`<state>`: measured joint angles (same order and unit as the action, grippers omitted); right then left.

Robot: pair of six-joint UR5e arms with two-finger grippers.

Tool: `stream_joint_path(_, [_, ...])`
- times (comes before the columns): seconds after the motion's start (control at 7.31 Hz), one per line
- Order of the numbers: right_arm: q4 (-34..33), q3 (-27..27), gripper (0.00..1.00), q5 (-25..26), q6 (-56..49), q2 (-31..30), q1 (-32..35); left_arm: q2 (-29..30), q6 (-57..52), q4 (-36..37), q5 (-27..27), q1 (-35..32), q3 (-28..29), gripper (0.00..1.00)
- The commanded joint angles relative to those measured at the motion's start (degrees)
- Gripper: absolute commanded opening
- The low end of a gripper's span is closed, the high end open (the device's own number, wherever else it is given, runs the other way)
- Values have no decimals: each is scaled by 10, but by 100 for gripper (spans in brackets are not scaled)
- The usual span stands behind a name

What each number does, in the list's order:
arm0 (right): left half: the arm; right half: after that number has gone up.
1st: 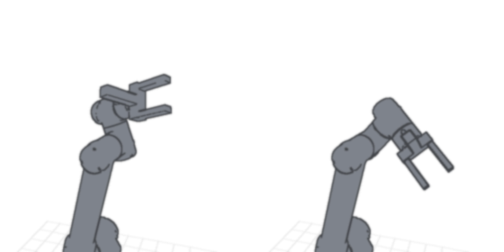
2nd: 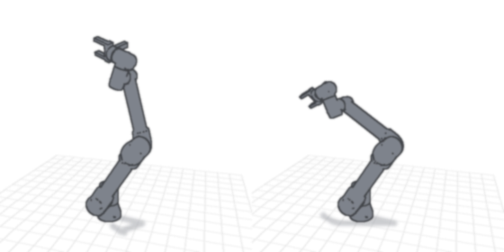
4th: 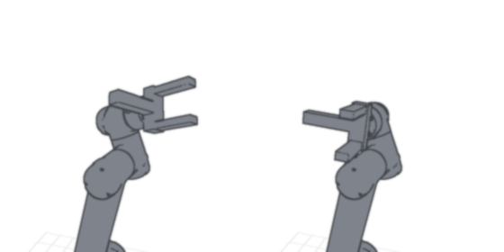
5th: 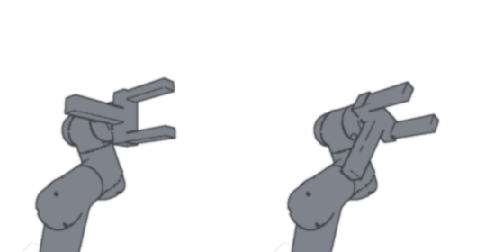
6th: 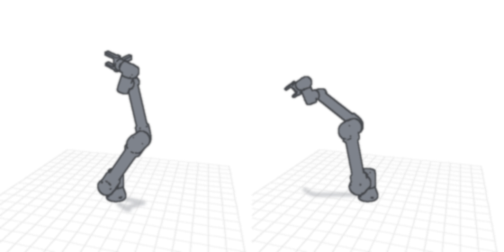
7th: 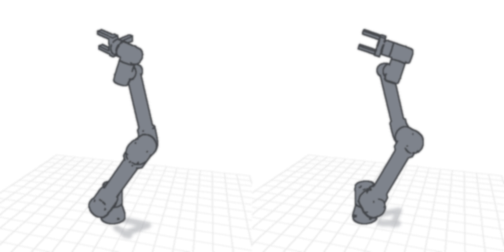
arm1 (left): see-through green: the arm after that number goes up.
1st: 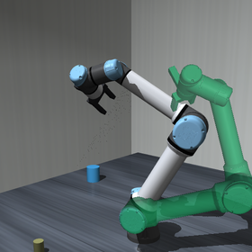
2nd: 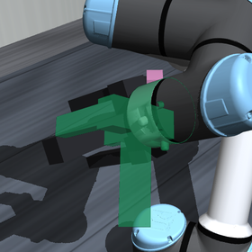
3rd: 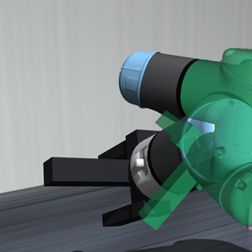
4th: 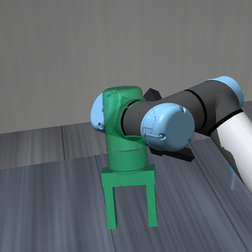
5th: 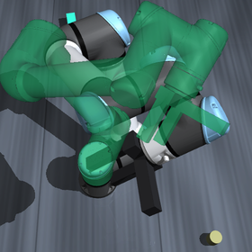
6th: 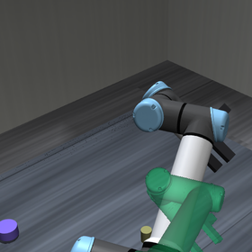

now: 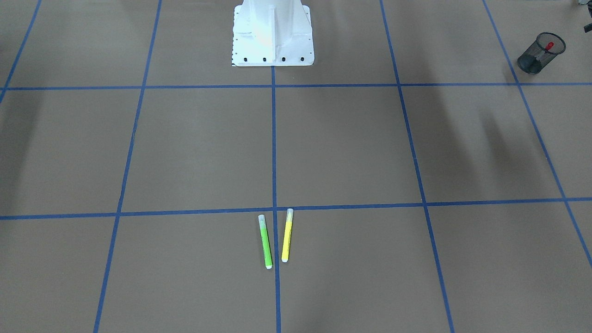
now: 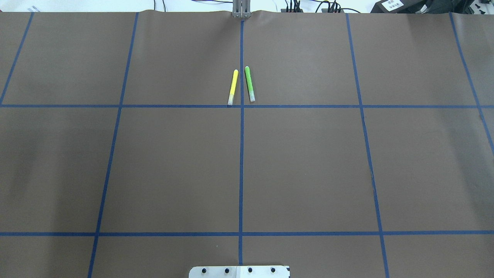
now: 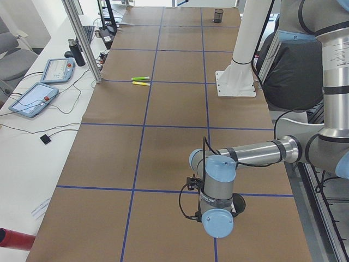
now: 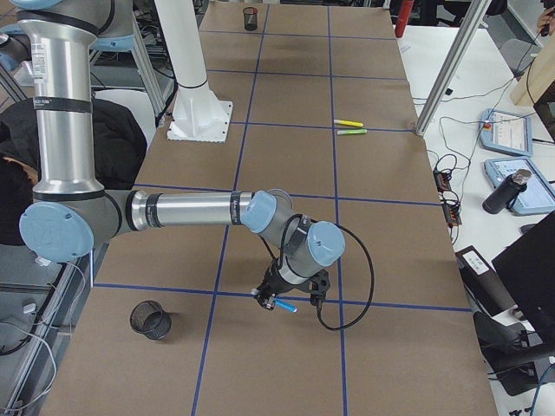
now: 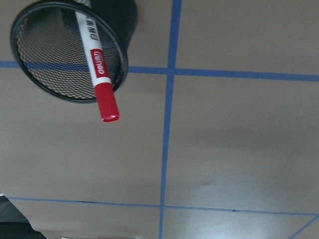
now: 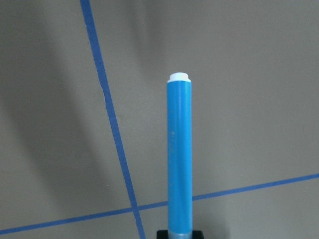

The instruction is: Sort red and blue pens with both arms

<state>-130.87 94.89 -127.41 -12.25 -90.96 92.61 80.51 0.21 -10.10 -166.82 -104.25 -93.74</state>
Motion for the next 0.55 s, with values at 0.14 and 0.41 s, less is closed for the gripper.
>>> stream_joint_path(0.14, [-33, 21, 0, -6, -35, -71, 22, 67, 12, -42, -7, 1, 1, 100])
stream_joint_path(0.41, [-29, 22, 0, -6, -90, -126, 22, 104, 15, -54, -5, 5, -1, 99])
